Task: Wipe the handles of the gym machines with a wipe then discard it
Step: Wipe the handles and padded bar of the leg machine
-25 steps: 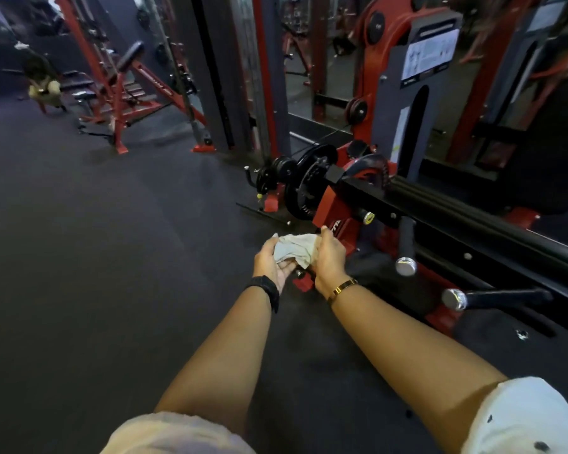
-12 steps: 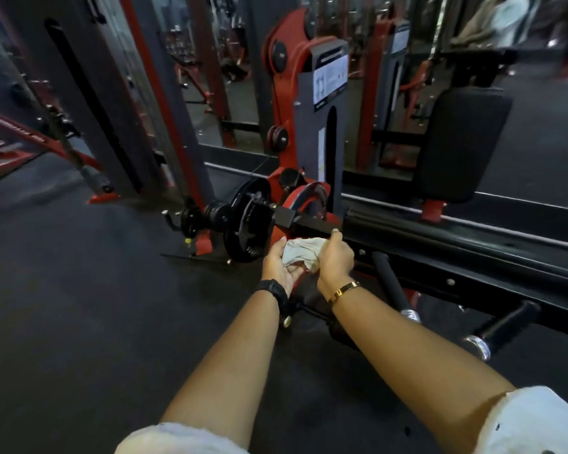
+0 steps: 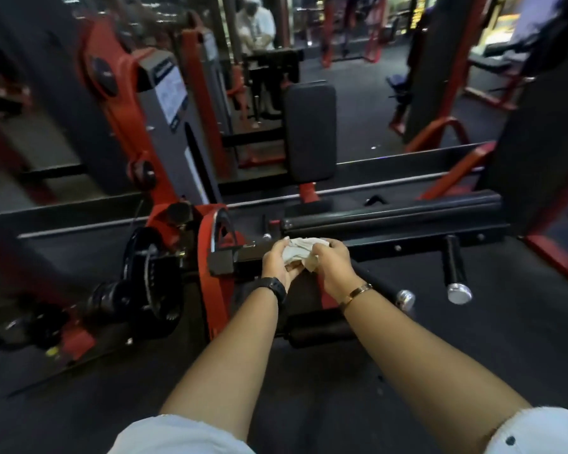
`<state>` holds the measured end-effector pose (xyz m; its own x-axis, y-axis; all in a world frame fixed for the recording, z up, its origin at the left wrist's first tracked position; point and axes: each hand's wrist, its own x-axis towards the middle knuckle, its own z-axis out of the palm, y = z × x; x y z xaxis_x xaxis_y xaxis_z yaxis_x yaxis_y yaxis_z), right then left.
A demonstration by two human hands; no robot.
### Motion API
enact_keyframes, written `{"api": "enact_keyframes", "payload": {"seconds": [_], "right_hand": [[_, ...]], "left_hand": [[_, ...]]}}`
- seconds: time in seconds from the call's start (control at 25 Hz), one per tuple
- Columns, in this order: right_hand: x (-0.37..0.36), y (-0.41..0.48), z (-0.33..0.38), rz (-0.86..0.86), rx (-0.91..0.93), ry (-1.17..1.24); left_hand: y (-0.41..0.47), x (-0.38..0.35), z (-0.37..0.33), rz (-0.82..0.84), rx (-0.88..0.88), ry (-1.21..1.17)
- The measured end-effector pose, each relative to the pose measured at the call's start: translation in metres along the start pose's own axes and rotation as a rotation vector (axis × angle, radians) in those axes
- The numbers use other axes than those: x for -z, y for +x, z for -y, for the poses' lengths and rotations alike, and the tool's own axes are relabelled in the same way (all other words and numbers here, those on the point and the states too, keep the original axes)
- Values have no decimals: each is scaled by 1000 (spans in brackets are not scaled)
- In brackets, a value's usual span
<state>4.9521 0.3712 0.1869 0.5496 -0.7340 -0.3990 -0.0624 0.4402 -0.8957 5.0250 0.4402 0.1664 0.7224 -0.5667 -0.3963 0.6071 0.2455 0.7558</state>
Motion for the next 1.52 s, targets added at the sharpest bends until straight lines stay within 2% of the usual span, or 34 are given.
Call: {"api": "enact_keyframes", "payload": {"seconds": [0.16,0.24,0.32,0.4,0.44,0.52,0.6,0.68,0.8,0.92,1.04,1.12,1.16,1.28,1.36,1.44,1.52], "right_hand": [[24,-8,10,-99,54,77],[39,-12,19,-162,87,140],[52,-12,26,-240,133,186],[60,-6,31,-331,217,144],[61,-2,33,-369,263,91],[62,5,35,-449,344,-84],[62,9,31,-499,420,-319],[61,11,16,-448,482,-673],[50,9,-10,-351,512,-1244],[40,9,-32,-361,582,-1609],[46,-6,-54,-360,788,-1792],[63,-21,-66,-486,931,-1855],[68,-27,-68,-559,944,-1847],[55,-25,-61,-688,762,-1808],[30,-11,-55,-695,615,-1711],[12,-3,-56,-618,623,-1690],[18,-11,-62,-512,776,-1820]], "left_hand": [[9,-29,-3,180,76,149],[11,-43,-1,281,-30,296],[18,-47,-4,406,-340,688],[32,-42,-9,586,-693,1211],[38,-37,-10,692,-809,1460],[51,-25,-11,890,-954,1875],[60,-15,-8,997,-1002,2110],[68,-12,-9,1034,-1019,2174],[77,-13,-13,1074,-1019,2137],[85,-13,-13,1087,-1070,2111],[89,-11,-10,1090,-1101,2043],[90,-11,-9,1105,-1096,2012],[91,-12,-9,1106,-1104,2001],[96,-11,-6,1110,-1129,1969],[96,-10,-5,1105,-1137,1961],[98,-11,-6,1114,-1141,1942],[99,-11,-6,1117,-1159,1927]]}}
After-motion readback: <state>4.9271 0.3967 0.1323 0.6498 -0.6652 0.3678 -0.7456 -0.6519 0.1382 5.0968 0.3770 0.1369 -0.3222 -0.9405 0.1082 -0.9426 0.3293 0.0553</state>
